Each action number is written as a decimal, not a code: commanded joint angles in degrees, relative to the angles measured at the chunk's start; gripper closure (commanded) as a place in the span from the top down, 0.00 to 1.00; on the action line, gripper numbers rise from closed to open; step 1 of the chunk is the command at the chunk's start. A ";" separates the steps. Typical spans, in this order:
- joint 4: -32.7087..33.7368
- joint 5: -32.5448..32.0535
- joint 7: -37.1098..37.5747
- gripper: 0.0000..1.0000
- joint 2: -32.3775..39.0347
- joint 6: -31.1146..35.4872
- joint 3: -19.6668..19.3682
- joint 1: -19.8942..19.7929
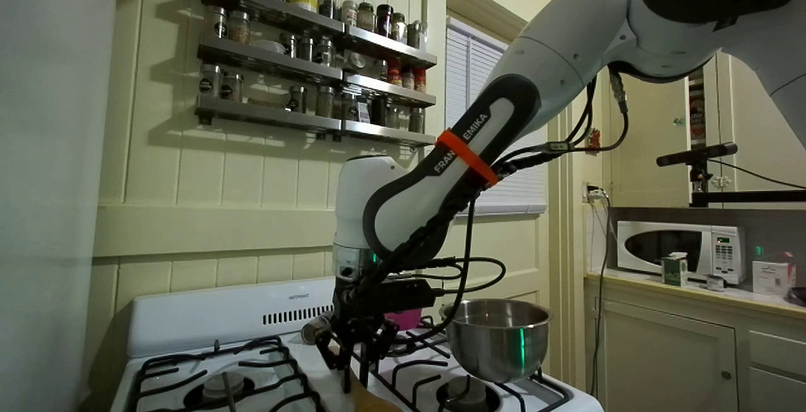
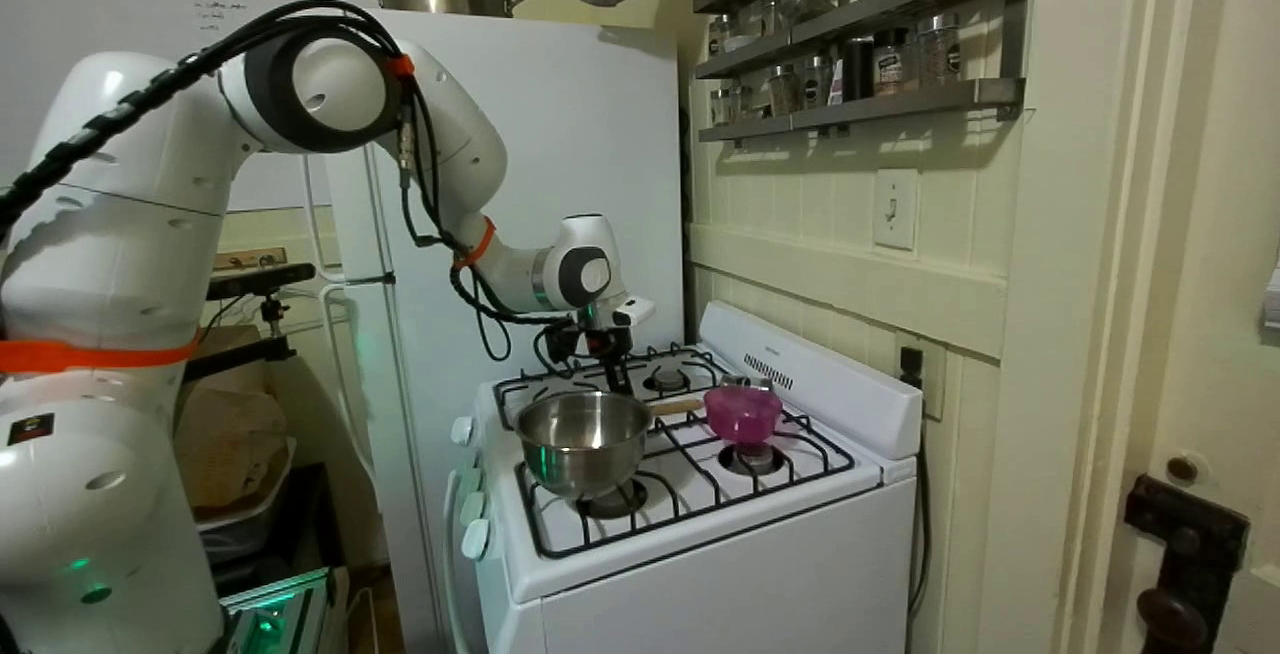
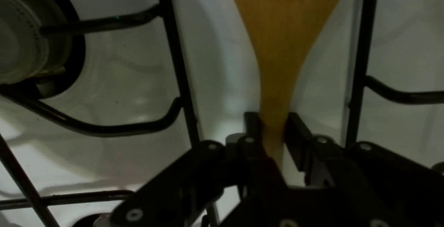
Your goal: Pick up the wooden spatula, then move it around the inside of the bowl
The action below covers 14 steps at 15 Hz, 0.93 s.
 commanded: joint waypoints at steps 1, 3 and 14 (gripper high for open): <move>-1.41 1.40 -1.71 0.61 -1.08 1.83 -1.43 1.19; -1.54 1.13 -1.70 0.74 -2.25 2.37 -1.62 1.36; -6.36 3.85 -0.36 1.00 -18.09 4.78 0.87 0.98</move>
